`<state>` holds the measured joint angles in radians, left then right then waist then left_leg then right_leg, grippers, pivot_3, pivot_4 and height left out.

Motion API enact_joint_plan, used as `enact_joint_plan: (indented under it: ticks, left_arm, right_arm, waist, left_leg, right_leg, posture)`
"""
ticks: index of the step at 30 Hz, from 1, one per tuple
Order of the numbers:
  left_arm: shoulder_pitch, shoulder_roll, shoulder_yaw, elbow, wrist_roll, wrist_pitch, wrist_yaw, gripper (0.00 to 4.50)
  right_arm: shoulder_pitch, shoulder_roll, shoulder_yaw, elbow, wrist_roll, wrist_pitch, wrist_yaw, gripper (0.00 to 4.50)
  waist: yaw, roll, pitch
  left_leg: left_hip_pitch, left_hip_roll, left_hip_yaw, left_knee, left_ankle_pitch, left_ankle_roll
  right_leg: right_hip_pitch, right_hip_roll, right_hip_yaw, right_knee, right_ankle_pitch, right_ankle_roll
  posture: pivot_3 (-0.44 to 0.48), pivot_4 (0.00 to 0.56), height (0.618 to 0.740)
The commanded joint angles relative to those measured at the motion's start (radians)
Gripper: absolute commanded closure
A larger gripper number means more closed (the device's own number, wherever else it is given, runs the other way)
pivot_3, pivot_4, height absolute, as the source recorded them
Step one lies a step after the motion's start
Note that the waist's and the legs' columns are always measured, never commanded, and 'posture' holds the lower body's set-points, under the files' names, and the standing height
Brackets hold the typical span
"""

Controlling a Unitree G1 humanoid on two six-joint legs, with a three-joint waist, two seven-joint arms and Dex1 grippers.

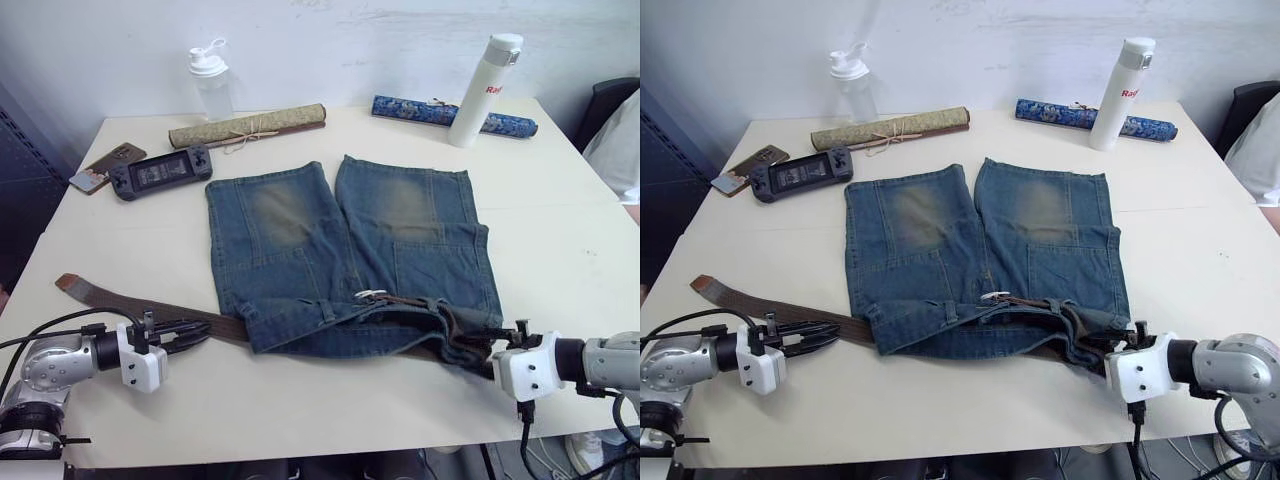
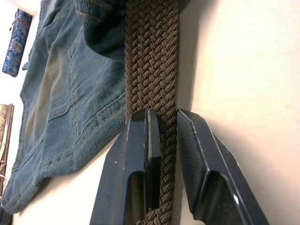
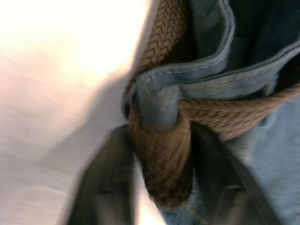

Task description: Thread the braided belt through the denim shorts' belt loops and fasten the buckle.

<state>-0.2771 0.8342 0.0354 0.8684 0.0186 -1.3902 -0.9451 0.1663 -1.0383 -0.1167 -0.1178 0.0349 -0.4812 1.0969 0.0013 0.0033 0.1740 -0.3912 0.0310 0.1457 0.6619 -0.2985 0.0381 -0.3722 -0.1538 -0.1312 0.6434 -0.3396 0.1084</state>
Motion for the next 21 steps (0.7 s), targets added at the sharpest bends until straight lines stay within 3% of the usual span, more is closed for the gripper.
enact_joint_plan:
  ticks: [1,2,5,11,14,17,20,21]
  left_arm:
    - [0.027,-0.004,-0.077,-0.051,-0.080,0.082,-0.008,3.62]
    - [0.036,-0.003,-0.082,-0.085,-0.122,0.125,-0.016,3.62]
    - [0.094,0.025,-0.110,-0.265,-0.258,0.306,-0.076,2.79]
    - [0.266,0.176,-0.099,-0.707,-0.539,0.896,-0.221,0.21]
    - [0.309,0.291,-0.062,-0.837,-0.681,1.218,-0.304,0.21]
    - [0.259,0.330,-0.010,-0.873,-0.812,1.463,-0.350,0.21]
    - [0.115,0.280,0.013,-0.833,-0.856,1.629,-0.315,0.21]
    - [0.023,0.232,0.003,-0.785,-0.835,1.664,-0.275,0.21]
  right_arm:
    - [0.061,-0.046,-0.038,-0.117,0.141,0.152,0.063,0.61]
    - [0.076,-0.055,-0.053,-0.144,0.172,0.205,0.069,0.04]
    - [0.112,-0.098,-0.114,-0.242,0.299,0.420,0.098,0.00]
    - [0.048,-0.144,-0.246,-0.307,0.486,0.709,0.120,0.00]
    - [-0.018,-0.160,-0.309,-0.322,0.626,0.874,0.126,0.00]
    - [-0.102,-0.175,-0.350,-0.323,0.793,1.040,0.124,0.00]
    - [-0.262,-0.154,-0.283,-0.288,0.840,1.142,0.015,0.00]
    - [-0.372,-0.110,-0.202,-0.251,0.785,1.171,-0.079,0.00]
  waist:
    - [0.000,0.001,0.000]
    - [0.000,0.001,0.000]
    - [-0.003,-0.001,0.001]
    - [-0.014,-0.010,0.006]
    - [-0.018,-0.010,0.007]
    - [-0.017,-0.007,0.009]
    - [-0.012,-0.006,0.010]
    - [-0.012,-0.006,0.010]
  left_leg:
    - [0.000,0.000,0.000,0.000,0.000,0.000]
    - [0.000,0.000,0.000,0.000,0.000,0.000]
    - [-0.001,0.000,0.000,0.000,-0.001,0.002]
    - [-0.001,0.003,-0.002,0.001,-0.002,0.000]
    - [-0.001,0.003,-0.003,0.000,-0.003,-0.001]
    - [-0.002,0.004,-0.003,0.000,-0.003,-0.002]
    - [-0.002,0.004,-0.003,0.000,-0.003,-0.002]
    - [-0.002,0.004,-0.003,0.000,-0.003,-0.002]
  right_leg:
    - [0.000,0.000,0.000,0.000,0.000,0.000]
    - [0.001,-0.001,0.000,0.000,0.000,0.000]
    - [0.000,-0.001,0.000,0.000,0.000,0.000]
    - [0.002,0.000,0.005,-0.005,0.000,-0.001]
    - [0.003,0.001,0.005,-0.007,0.000,-0.001]
    - [0.003,0.002,0.005,-0.008,-0.001,-0.001]
    - [0.003,0.002,0.005,-0.008,-0.001,-0.001]
    - [0.002,0.001,0.005,-0.007,-0.001,-0.001]
  posture:
    - [0.000,0.150,0.717]
    - [0.000,0.150,0.717]
    - [0.000,0.150,0.717]
    - [0.000,0.150,0.717]
    - [0.000,0.150,0.717]
    - [0.000,0.150,0.717]
    - [0.000,0.150,0.717]
    - [0.000,0.150,0.717]
